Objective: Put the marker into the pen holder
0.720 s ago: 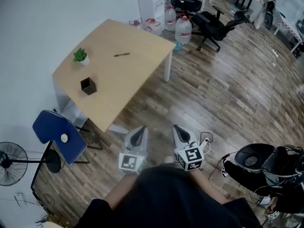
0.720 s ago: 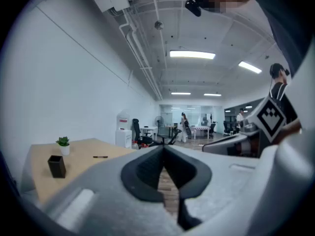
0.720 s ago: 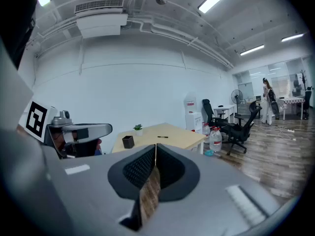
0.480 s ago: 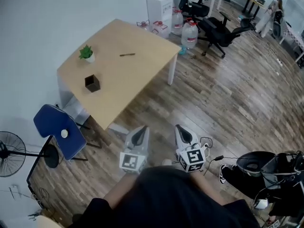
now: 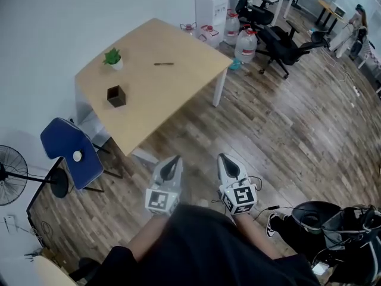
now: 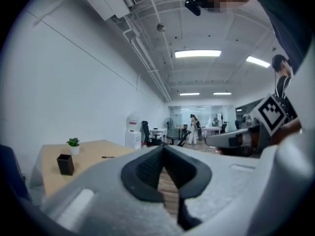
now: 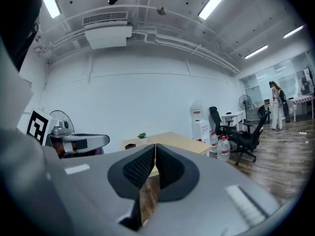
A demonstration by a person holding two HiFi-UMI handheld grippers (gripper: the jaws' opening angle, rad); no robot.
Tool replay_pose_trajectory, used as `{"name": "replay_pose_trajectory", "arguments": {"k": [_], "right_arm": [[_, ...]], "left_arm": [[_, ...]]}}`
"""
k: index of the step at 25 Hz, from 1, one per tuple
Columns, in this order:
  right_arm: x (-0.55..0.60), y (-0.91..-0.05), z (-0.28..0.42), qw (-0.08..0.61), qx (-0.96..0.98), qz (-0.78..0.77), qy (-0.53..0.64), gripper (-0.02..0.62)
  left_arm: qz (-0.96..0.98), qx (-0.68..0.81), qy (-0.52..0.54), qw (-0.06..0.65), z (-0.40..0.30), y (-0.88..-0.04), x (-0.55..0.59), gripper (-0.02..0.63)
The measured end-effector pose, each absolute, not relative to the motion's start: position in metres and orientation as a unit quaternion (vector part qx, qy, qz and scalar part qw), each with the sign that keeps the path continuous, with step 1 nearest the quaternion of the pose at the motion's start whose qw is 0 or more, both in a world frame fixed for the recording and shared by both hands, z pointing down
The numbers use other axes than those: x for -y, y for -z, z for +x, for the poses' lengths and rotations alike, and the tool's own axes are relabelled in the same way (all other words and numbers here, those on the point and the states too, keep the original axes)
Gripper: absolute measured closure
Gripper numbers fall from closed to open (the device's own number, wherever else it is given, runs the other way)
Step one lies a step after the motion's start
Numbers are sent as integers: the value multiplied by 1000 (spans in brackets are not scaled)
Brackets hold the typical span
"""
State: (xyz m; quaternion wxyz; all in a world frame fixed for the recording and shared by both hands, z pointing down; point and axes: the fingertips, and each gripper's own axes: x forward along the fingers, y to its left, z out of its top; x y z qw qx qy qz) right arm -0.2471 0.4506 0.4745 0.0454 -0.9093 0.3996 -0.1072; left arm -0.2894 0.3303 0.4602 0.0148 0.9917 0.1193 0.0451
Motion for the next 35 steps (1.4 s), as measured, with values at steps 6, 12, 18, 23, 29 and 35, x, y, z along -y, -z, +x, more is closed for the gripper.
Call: {"name": "replay_pose_trajectory", "arguments": {"k": [6, 12, 18, 23, 29, 35], "right_arm": [[-442, -489, -210, 27, -374, -921, 107, 592], [-428, -500, -154, 20, -364, -923, 121, 592], [-391, -509, -70, 13, -354, -923, 147, 592], [-358, -508, 2, -6, -351, -922, 162, 592], [-317, -515, 81, -17, -334, -924, 188, 592], [-262, -511, 141, -37, -334, -924, 181, 592]], "left_arm": [[988, -147, -36, -13, -245, -463, -329, 604], [987, -157, -29, -4, -180, -468, -316, 604], [986, -160, -50, 13, -94, -474, -267, 604], [984, -164, -59, 27, -18, -468, -225, 604], [982, -165, -78, 47, 50, -477, -173, 604], [981, -174, -64, 57, 111, -480, -126, 604]]}}
